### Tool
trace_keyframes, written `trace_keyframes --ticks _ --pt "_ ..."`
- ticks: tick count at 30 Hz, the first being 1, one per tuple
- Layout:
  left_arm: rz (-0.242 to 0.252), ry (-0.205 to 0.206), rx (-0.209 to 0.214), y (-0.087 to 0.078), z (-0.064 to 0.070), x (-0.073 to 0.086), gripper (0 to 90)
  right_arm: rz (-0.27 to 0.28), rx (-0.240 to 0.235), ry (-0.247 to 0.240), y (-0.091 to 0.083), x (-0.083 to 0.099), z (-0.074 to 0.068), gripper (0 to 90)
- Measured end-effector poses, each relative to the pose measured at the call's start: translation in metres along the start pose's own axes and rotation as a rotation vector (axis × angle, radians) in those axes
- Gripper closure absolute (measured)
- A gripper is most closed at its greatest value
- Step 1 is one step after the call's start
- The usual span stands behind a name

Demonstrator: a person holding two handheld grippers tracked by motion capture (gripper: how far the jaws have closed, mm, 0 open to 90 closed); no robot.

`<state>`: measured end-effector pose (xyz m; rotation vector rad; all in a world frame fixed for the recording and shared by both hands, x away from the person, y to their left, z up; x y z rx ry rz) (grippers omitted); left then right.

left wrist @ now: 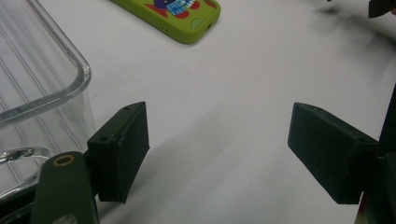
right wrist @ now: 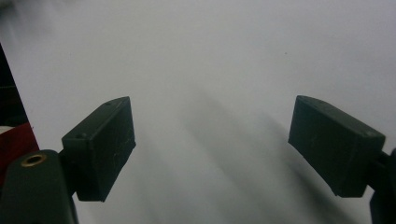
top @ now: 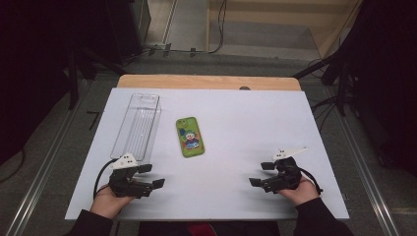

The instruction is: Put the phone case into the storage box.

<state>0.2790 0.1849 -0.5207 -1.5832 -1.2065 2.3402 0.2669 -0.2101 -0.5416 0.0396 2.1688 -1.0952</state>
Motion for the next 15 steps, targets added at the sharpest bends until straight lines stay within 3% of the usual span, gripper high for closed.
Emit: trace_keyframes --ticks 15 --pt "0.005 -0.003 0.001 -0.0006 0.0002 -0.0002 21.0 -0.002 -0.006 -0.003 0.002 -0.0013 -0.0016 12.9"
Point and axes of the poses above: each handheld gripper's, and its own axes: y roughly forward along the jaws, x roughly out of its underside, z roughly to its right, the point moved 6 cm from there along y, roughly forward along the jaws, and after that the axes turned 7 degrees about y, right-handed, at the moved point
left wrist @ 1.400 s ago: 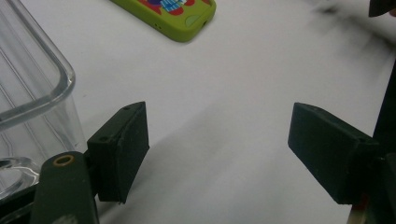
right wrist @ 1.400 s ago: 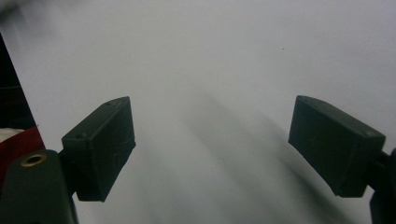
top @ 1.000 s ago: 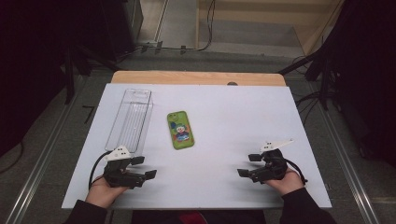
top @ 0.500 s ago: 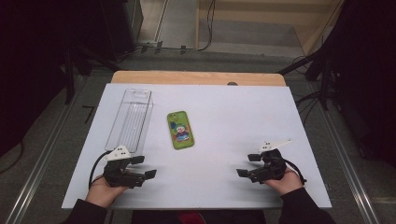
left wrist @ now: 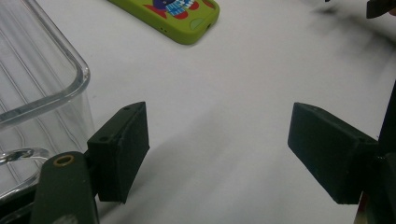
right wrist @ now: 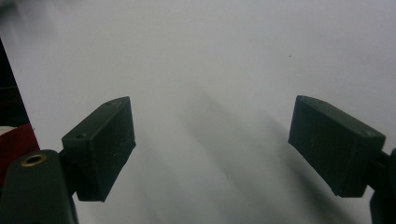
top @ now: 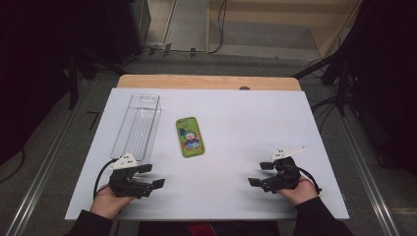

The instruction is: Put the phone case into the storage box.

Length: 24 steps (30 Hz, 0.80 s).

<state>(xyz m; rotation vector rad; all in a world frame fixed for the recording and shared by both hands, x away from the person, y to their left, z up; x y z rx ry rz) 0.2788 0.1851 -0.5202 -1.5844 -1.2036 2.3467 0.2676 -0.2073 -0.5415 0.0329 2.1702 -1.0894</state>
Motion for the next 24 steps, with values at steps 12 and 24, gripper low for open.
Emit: trace_keyframes --ticks 12,24 --pt "0.003 0.0 0.003 0.0 0.001 0.0 21.0 0.009 0.008 0.012 0.0 -0.001 0.0 12.9" --pt "0.001 -0.001 0.007 0.0 0.0 0.0 21.0 0.033 0.002 -0.001 -0.002 -0.012 -0.004 12.9"
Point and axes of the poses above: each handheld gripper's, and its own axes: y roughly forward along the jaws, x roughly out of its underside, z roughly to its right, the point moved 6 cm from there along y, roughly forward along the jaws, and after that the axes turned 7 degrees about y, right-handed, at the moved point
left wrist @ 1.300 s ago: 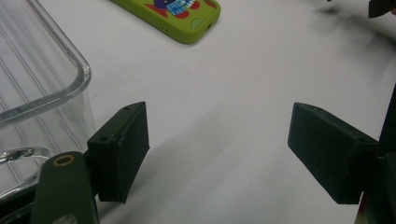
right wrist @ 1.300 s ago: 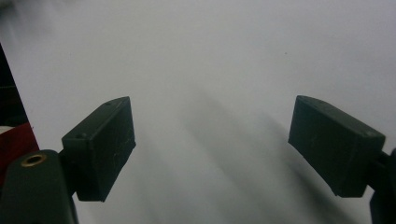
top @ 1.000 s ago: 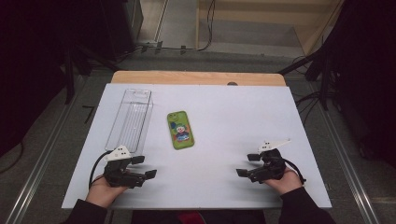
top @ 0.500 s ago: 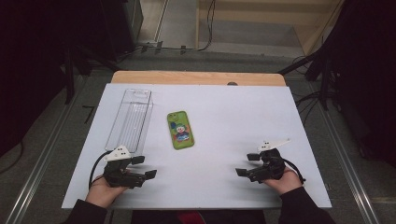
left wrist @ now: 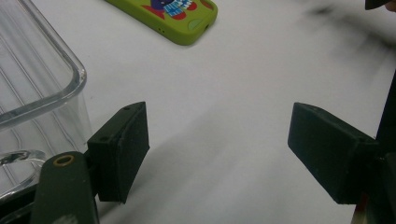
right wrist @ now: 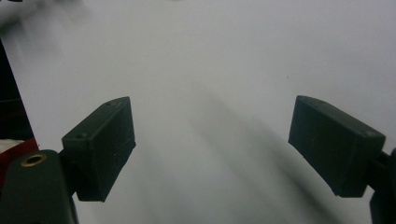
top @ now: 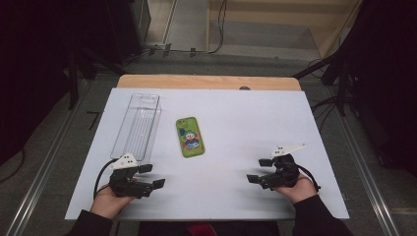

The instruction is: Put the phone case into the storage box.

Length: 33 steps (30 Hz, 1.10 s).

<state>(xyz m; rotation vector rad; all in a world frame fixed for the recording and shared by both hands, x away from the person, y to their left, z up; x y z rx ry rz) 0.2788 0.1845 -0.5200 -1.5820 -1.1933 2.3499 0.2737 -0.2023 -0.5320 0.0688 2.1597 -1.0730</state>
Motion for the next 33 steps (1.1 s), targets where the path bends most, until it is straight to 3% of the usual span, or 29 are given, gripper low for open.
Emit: trace_keyframes --ticks 33 --pt "0.002 -0.01 0.003 0.0 -0.001 0.0 21.0 0.009 -0.027 -0.038 0.017 -0.042 -0.013 12.9"
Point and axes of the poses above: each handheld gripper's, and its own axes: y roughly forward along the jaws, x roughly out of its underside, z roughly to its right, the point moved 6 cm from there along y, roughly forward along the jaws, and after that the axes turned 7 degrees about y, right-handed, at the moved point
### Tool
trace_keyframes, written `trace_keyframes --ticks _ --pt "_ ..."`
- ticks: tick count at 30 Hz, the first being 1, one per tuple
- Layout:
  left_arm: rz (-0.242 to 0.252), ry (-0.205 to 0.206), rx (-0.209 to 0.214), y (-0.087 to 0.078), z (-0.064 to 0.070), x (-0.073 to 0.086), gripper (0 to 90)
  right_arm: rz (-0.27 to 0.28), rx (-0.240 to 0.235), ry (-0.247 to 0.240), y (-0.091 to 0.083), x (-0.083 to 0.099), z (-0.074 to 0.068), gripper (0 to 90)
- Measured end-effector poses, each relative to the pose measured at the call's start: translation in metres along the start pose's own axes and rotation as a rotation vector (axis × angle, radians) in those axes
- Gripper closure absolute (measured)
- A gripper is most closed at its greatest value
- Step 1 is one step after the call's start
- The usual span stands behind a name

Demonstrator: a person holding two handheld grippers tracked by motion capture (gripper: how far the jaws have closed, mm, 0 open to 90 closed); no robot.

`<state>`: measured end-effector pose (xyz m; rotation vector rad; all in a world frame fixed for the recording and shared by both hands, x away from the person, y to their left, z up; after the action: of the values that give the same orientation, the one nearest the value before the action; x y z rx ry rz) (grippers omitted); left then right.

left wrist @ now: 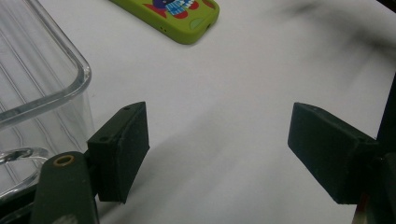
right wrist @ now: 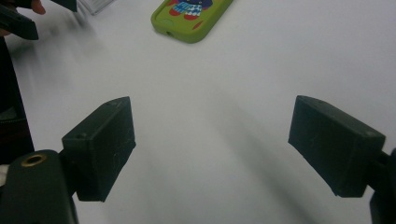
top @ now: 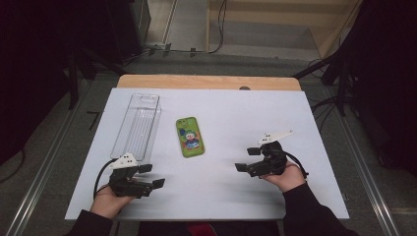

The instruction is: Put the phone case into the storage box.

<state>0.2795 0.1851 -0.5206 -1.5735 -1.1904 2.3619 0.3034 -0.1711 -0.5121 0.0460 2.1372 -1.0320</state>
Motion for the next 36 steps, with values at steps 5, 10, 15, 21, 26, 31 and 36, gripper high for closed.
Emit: trace_keyframes --ticks 5,10,15,21,26,31,36 --pt "0.001 -0.001 0.0 0.0 0.0 0.0 21.0 -0.004 -0.008 -0.005 0.003 -0.004 -0.002 12.9" --pt "-0.003 -0.002 -0.005 0.001 -0.001 0.0 21.0 -0.014 -0.013 -0.011 0.012 -0.01 -0.005 13.0" --pt "-0.001 -0.004 -0.006 0.0 -0.001 0.0 21.0 -0.021 -0.018 -0.018 0.017 -0.015 -0.008 13.0" --pt "0.0 -0.005 -0.006 0.0 -0.001 0.001 21.0 -0.027 -0.027 -0.026 0.021 -0.019 -0.009 13.6" --pt "-0.004 -0.003 -0.004 0.0 -0.001 0.001 21.0 -0.032 -0.034 -0.017 0.024 -0.022 -0.008 13.6" --pt "-0.003 -0.004 -0.002 0.0 -0.001 0.001 21.0 -0.037 -0.048 -0.021 0.031 -0.031 -0.011 13.6" --pt "-0.007 -0.007 0.004 0.001 -0.001 0.001 21.0 -0.048 -0.05 -0.018 0.035 -0.04 -0.014 13.6"
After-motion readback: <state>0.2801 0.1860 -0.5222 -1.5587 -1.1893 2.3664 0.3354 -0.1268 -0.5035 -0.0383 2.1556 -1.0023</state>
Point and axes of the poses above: each handheld gripper's, and its own axes: y roughly forward along the jaws, x roughly out of its underside, z roughly to its right, the point moved 6 cm from there along y, roughly forward along the jaws, and after that the axes turned 7 degrees about y, right-handed, at the moved point
